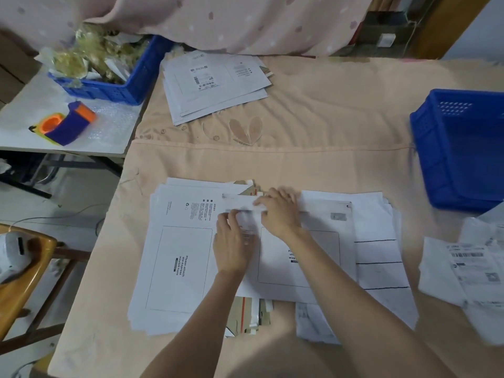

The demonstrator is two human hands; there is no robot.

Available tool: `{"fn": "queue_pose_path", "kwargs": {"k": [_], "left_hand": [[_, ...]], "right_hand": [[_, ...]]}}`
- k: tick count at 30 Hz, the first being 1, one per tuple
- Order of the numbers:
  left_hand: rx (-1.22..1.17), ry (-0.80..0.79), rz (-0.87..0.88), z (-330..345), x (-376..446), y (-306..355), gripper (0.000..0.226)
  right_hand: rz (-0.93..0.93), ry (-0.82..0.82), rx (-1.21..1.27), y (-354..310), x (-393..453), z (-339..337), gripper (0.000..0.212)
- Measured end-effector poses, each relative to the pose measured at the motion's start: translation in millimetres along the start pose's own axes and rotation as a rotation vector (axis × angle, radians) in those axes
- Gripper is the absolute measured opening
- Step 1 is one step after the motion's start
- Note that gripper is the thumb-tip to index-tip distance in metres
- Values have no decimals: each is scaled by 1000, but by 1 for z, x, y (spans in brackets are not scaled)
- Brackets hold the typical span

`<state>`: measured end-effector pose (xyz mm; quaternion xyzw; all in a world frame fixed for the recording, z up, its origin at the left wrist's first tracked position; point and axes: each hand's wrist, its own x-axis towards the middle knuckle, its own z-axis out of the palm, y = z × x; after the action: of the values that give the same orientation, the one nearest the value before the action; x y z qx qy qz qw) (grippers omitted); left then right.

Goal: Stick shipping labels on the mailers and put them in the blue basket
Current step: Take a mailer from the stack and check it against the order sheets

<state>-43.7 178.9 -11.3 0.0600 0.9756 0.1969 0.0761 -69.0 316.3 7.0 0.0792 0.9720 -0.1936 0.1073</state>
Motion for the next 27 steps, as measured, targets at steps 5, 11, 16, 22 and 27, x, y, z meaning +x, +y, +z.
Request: {"fn": "queue_pose_path", "kwargs": {"k": [5,11,16,22,27], "left_hand": [[142,-40,147,1,11,-8,94],[279,-277,121,11,13,-21,102],[336,-328,125,5,16,-23,89],[303,-345,126,4,13,-20,86],[357,-238,73,-9,25,-3,67]], "right_hand": [[-23,-7,-57,-5,-20,23,57],[-133,-109,-75,-23,-25,35,64],[-85,-201,-100,-22,-25,38,66],[-48,-220,-104,-30,-22,35,60],[-29,-156,269,-20,-13,21,46]]}}
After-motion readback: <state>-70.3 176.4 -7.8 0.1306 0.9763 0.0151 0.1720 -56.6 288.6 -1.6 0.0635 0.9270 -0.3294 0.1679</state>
